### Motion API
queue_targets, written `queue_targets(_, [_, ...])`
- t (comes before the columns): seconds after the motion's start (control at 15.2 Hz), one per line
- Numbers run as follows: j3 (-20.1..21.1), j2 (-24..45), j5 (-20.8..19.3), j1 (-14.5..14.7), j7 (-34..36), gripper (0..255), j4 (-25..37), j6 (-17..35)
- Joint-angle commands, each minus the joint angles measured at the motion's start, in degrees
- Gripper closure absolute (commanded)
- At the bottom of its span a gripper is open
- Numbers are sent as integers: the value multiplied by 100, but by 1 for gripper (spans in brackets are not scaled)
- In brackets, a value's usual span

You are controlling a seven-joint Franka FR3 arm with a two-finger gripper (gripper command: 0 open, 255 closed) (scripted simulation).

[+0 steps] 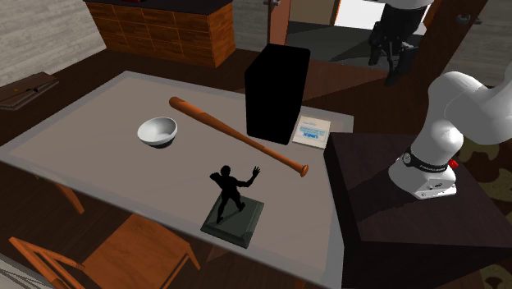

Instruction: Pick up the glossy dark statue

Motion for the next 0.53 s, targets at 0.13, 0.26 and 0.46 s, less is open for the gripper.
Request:
queue_targets(0.13, [114, 250, 115, 9, 223, 0, -95, 378])
queue_targets(0.26, [226, 531, 216, 18, 440, 0, -157, 757])
queue_targets(0.46, [394, 1008, 344, 24, 753, 0, -186, 1320])
